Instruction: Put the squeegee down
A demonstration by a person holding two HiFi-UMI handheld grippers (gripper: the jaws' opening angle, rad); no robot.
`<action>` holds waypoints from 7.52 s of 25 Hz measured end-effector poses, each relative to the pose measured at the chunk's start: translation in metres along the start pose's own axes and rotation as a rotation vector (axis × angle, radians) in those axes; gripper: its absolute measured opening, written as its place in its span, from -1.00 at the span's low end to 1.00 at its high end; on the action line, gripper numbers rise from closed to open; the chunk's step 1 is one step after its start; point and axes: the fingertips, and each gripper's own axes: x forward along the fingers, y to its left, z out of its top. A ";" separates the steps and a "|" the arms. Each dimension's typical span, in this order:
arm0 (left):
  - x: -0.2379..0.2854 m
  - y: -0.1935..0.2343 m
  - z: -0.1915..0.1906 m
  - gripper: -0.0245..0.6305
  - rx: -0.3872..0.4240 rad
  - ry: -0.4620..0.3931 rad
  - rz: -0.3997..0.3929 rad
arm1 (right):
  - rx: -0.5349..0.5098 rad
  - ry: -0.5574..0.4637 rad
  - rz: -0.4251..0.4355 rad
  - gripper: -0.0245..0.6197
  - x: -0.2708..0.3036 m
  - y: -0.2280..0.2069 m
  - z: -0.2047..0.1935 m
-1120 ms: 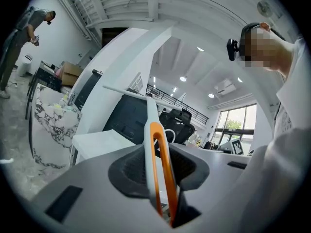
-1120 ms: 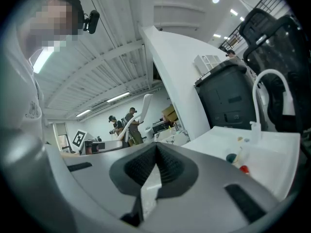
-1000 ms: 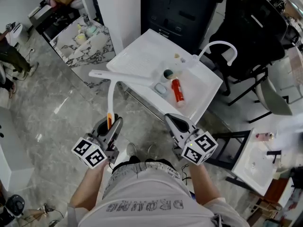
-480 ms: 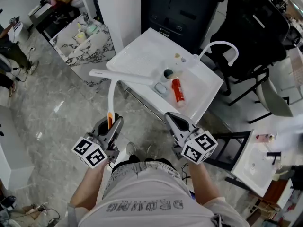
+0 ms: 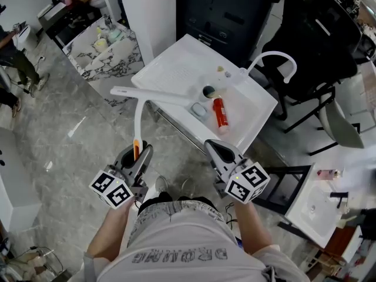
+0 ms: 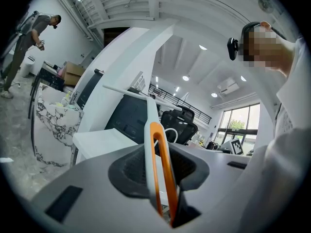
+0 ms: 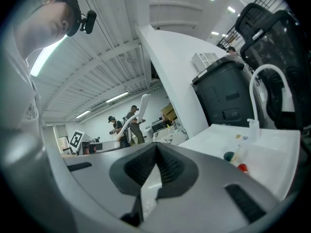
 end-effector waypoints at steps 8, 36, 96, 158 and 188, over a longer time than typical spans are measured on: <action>0.006 -0.010 -0.005 -0.59 0.007 -0.010 0.015 | -0.003 -0.001 0.019 -0.90 -0.009 -0.008 0.002; 0.026 -0.024 -0.013 -0.59 0.026 -0.037 0.060 | -0.013 0.006 0.068 -0.90 -0.019 -0.039 0.007; 0.148 0.201 0.095 -0.60 -0.061 0.031 -0.015 | 0.045 0.074 -0.044 -0.90 0.216 -0.108 0.064; 0.326 0.313 0.031 -0.60 -0.100 0.177 0.096 | 0.196 0.180 -0.077 -0.90 0.305 -0.239 0.046; 0.373 0.345 -0.068 -0.60 -0.146 0.291 0.277 | 0.289 0.233 -0.036 -0.90 0.287 -0.281 -0.002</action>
